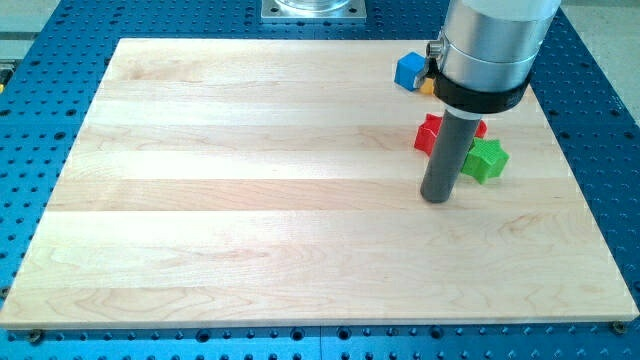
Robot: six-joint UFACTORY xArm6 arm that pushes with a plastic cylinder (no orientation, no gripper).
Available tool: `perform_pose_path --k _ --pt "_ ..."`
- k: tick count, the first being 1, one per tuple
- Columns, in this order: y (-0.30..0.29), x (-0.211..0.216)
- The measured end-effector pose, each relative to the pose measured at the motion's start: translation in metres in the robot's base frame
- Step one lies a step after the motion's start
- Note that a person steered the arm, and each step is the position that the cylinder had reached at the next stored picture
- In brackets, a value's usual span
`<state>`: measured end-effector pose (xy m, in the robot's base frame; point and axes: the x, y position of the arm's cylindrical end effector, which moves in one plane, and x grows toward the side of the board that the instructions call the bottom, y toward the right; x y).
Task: Move your arm horizontally right to the red circle
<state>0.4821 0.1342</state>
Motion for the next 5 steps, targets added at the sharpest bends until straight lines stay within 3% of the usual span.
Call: perform_pose_path --k 3,4,5 --pt "0.002 0.000" --pt "0.002 0.017" --pt "0.042 0.060"
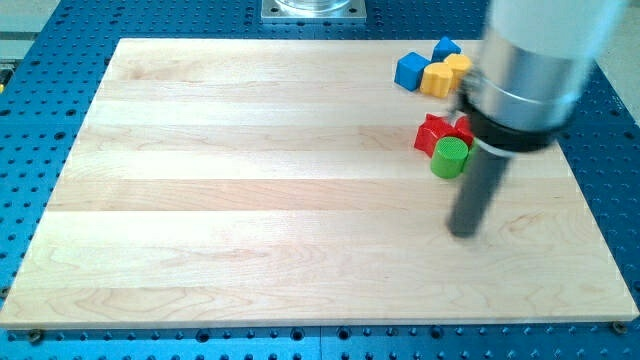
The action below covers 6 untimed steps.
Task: Move your arm horizontally right to the red circle
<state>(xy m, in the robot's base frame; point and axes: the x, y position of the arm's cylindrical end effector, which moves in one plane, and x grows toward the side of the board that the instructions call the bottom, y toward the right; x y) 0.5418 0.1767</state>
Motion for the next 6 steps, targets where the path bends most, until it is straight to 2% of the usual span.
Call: perform_pose_path --k 1,2,3,4,6 --pt "0.075 0.013" --pt "0.140 -0.015" --pt "0.168 -0.090" --pt "0.168 -0.146" --pt "0.131 -0.153"
